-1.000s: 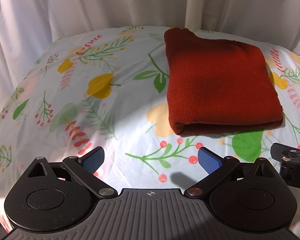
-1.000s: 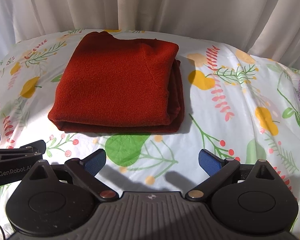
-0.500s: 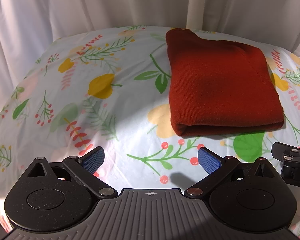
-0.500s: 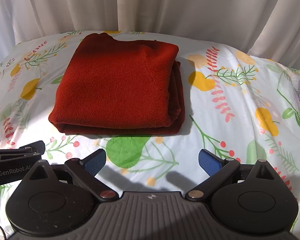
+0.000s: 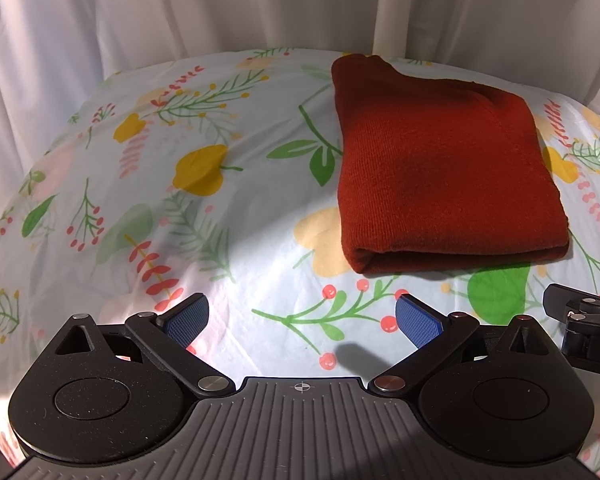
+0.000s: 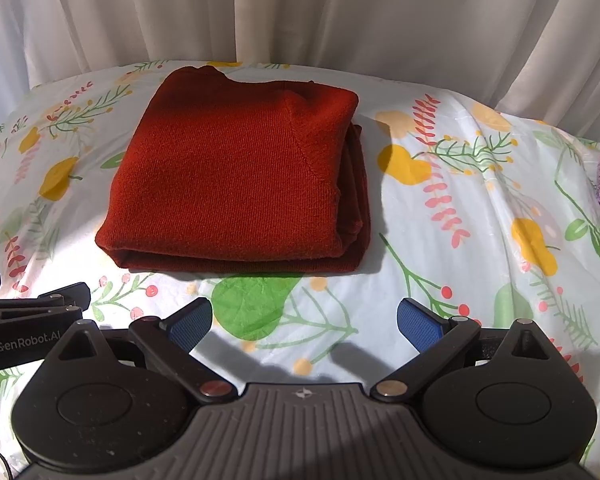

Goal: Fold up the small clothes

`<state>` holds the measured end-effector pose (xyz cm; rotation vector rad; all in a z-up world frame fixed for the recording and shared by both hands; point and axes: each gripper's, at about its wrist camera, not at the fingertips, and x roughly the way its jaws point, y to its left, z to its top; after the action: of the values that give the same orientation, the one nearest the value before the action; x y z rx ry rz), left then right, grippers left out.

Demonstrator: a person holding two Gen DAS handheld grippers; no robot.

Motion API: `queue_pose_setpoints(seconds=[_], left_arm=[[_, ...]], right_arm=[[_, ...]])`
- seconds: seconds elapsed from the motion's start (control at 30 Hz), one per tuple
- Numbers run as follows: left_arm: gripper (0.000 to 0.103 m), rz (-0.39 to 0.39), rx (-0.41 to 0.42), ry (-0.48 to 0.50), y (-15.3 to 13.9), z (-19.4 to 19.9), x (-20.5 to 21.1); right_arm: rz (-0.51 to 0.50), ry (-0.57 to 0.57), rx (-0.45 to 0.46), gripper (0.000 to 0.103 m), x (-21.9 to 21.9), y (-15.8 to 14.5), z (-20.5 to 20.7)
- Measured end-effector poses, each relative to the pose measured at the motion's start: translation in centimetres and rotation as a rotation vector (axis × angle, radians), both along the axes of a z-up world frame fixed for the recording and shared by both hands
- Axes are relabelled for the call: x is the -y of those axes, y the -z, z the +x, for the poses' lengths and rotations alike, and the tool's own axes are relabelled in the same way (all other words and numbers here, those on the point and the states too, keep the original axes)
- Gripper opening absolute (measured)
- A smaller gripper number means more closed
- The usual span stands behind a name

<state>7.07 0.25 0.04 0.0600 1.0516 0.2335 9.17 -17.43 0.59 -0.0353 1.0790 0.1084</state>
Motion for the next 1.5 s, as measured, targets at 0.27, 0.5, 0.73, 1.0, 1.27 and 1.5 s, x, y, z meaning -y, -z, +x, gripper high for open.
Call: queue_pose_setpoints(seconds=[0.27,0.5,0.73,1.0,1.27,1.5], left_arm=[[0.102,-0.003,0.001,0.009,0.15,0.29,-0.27],[0.102,-0.005,-0.001,0.013,0.17,0.44,-0.31],[0.102,-0.006,-0.001,0.017,0.34,0.58,-0.38],[0.102,-0.016,-0.002,0.020,0.42,0.71,-0.50],[0.102,-0.019,0.000,0.034,0.44,0.86,-0.53],[0.102,-0.021,0.001,0.042,0.39,0.99,-0.56]], right_arm=[[-0.001,-0.001,-0.002,0.099,0.02,0.00,0.18],[-0.003,-0.002,-0.003,0.099,-0.07,0.01,0.26],[-0.003,0.006,-0.005,0.099,-0.09,0.07,0.29],[-0.006,0.004,-0.005,0.099,-0.01,0.10,0.40],[-0.007,0.004,-0.005,0.099,-0.11,0.14,0.50],[-0.008,0.006,-0.006,0.099,-0.10,0.18,0.69]])
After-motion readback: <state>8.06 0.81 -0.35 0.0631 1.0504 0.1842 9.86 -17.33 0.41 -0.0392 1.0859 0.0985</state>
